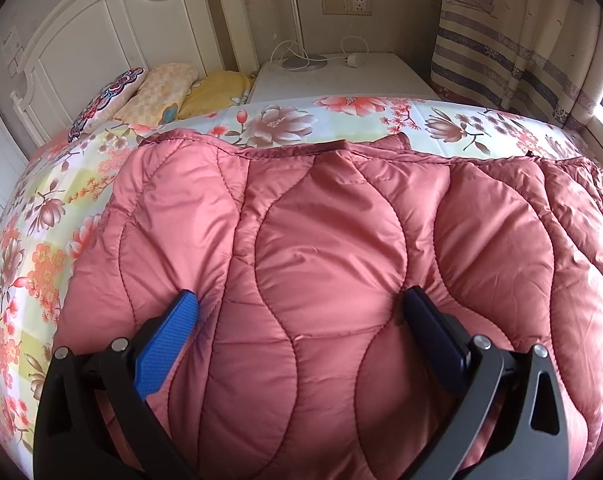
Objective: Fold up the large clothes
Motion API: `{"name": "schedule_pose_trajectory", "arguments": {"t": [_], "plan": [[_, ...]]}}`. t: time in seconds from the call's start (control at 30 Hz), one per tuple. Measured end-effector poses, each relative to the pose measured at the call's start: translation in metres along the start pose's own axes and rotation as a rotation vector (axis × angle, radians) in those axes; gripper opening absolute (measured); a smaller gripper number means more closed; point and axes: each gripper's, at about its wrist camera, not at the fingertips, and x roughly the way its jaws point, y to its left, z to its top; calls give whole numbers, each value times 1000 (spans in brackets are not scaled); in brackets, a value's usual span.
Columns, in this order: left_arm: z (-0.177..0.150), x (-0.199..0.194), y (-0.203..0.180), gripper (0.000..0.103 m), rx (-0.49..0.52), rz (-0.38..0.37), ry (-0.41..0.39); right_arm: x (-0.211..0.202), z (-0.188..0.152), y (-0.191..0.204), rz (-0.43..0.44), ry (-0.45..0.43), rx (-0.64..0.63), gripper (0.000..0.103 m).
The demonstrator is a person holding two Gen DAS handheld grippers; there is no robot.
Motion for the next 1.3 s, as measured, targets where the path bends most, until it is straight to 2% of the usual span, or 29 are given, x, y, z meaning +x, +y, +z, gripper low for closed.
{"name": "schedule_pose_trajectory", "arguments": {"t": [0.03,0.07,0.13,0.17,0.23,0.27,0.37,0.43,0.5,0.57,0.6,0.63,0.7,0.8,0.87,0.93,0.97,1.0,1.03,1.07,1.17,1.2,1.3], "plan": [[0,0,0,101,1,-2,0,19,-7,-6,-7,24,15,77],[0,0,-1,101,1,-2,0,29,-10,-14,38,39,69,81],[0,0,-1,101,-1,-1,1,31,-7,-36,131,86,181,81],[0,-1,-1,101,-1,0,2,23,-3,-36,101,75,174,80],[0,0,0,101,-1,0,-2,-2,11,-30,10,4,122,78],[-1,-1,0,101,-2,1,-4,-18,26,-28,0,-60,106,78],[-2,-1,0,101,-6,6,-5,-36,65,-23,45,-184,87,78],[-3,-2,1,101,-9,4,-4,-26,96,-14,86,-204,44,78],[-3,-1,2,101,-10,1,-5,11,120,-7,142,-140,22,78],[-2,-1,1,101,-13,0,-5,77,135,-11,108,24,41,77],[-2,-1,2,101,-15,-3,-6,112,133,-18,124,108,55,80],[-2,-1,2,101,-20,-4,-7,126,134,-28,191,108,97,82],[-1,0,4,101,-29,-9,-5,124,139,-36,195,125,128,82],[-1,0,4,101,-28,-7,-7,102,146,-31,53,95,86,77],[-1,0,4,101,-29,-7,-7,89,150,-31,3,46,68,77],[-1,0,4,101,-31,-8,-5,101,153,-50,-79,71,95,78],[-1,0,4,101,-33,-10,-5,126,150,-62,-90,150,139,81],[-1,0,5,101,-36,-11,-4,145,145,-72,-31,208,189,89],[-1,0,4,101,-36,-10,-3,154,141,-84,50,224,255,89],[-1,0,5,101,-37,-11,-2,153,141,-93,79,228,289,89],[0,0,4,101,-39,-3,0,119,151,-81,-28,147,212,84],[0,0,4,101,-41,-2,1,104,153,-72,-30,116,194,84],[0,0,4,101,-43,-2,1,61,150,-36,78,17,114,84]]}}
